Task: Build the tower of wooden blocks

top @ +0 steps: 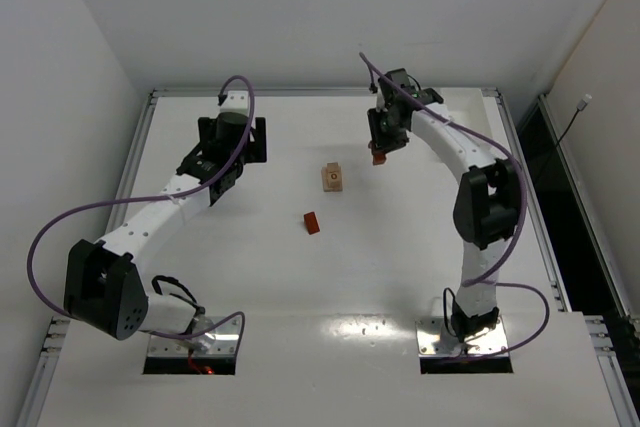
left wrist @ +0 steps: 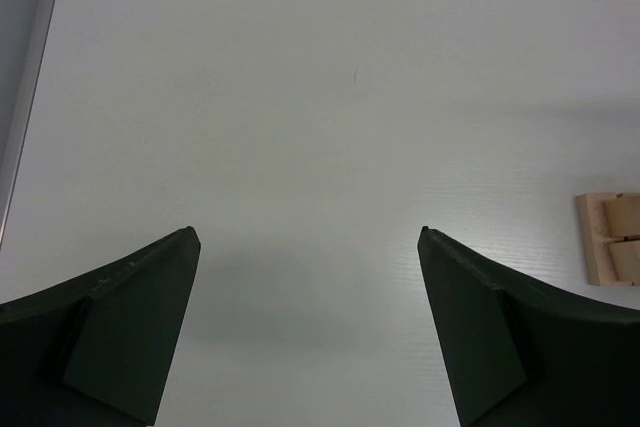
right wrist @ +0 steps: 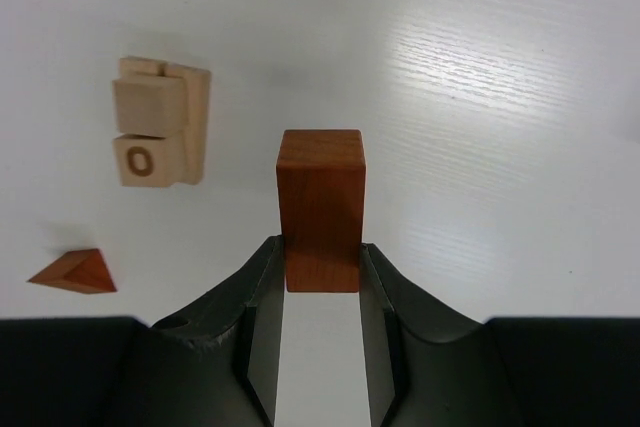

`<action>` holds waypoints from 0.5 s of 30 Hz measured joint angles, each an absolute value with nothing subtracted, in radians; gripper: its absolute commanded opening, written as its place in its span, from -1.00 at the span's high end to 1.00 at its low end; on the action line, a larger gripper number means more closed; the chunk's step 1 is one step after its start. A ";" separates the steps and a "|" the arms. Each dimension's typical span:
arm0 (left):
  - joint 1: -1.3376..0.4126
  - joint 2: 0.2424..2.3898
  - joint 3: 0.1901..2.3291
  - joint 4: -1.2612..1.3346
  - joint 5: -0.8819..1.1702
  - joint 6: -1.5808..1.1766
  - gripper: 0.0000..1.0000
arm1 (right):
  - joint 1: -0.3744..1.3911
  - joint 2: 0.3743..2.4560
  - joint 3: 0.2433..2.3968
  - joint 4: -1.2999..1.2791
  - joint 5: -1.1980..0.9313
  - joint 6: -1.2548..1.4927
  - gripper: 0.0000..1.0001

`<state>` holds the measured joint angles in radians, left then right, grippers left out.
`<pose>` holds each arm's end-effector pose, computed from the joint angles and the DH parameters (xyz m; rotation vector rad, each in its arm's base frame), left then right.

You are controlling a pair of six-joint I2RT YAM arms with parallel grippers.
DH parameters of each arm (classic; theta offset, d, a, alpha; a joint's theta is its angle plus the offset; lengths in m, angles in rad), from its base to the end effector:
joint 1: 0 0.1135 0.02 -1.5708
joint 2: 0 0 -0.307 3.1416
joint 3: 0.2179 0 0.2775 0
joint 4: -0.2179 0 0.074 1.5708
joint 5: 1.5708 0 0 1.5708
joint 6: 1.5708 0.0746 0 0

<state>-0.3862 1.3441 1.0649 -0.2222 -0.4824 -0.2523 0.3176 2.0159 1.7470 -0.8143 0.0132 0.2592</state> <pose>0.3380 -0.1001 0.3283 -0.1562 2.0058 0.0949 0.4743 0.1549 0.2452 -0.0734 2.6642 0.1717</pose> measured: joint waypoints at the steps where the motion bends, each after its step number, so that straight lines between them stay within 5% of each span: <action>1: -0.386 1.344 1.065 -0.222 -0.482 -0.252 -0.78 | 0.322 2.002 1.749 -0.816 0.013 0.268 1.00; 15: -0.387 1.341 1.065 -0.223 -0.514 -0.231 -0.76 | 0.533 2.009 1.948 -0.871 0.056 0.467 1.00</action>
